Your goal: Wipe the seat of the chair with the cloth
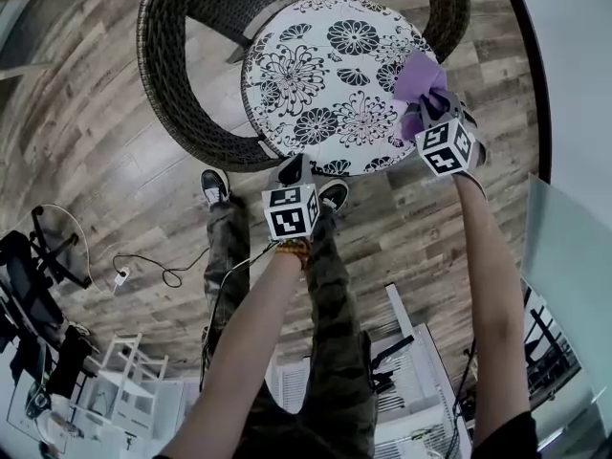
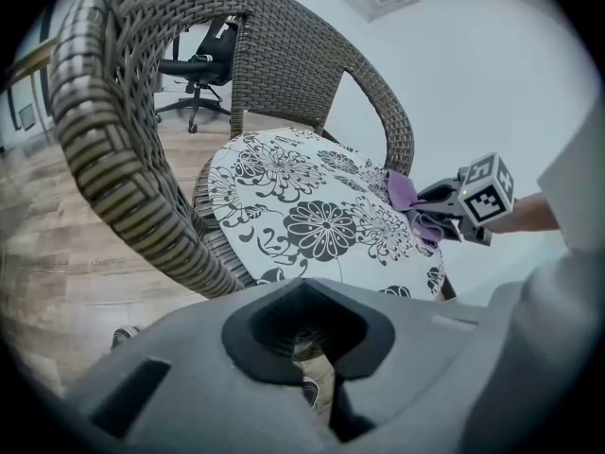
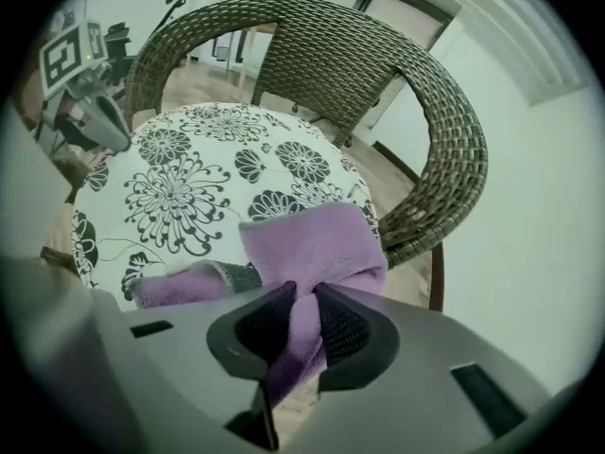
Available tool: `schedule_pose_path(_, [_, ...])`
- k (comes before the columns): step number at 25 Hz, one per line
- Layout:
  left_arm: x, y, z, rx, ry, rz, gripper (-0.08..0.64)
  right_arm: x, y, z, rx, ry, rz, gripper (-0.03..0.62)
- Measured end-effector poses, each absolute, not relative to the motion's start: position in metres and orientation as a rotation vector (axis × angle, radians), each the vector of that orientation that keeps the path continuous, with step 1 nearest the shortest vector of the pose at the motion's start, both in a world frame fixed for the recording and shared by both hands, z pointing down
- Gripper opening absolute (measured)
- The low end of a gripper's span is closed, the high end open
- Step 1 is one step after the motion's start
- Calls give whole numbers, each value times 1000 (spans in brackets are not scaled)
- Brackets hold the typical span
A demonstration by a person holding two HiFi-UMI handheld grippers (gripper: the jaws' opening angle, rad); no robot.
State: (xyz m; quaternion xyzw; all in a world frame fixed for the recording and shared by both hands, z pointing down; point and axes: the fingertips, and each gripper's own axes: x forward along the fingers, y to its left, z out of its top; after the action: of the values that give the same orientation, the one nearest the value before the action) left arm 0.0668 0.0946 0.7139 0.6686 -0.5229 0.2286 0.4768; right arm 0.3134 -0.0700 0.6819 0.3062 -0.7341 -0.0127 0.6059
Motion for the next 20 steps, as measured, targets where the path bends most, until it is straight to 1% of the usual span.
schedule_pose_path(5, [66, 96, 714, 1614, -1264, 559, 15, 342, -99, 654, 948, -1630, -23, 57])
schedule_pose_path(8, [69, 92, 708, 1648, -1231, 545, 17, 336, -107, 615, 1121, -1734, -35, 55])
schedule_pose_path(10, [69, 84, 694, 1723, -1214, 499, 17, 308, -101, 594, 1111, -1849, -94, 54])
schedule_pose_path(14, [64, 62, 672, 1793, -1199, 424, 18, 221, -67, 579, 961, -2111, -104, 54])
schedule_pose_path(20, [72, 69, 694, 1585, -1180, 434, 17, 98, -1, 606, 577, -2314, 4, 54])
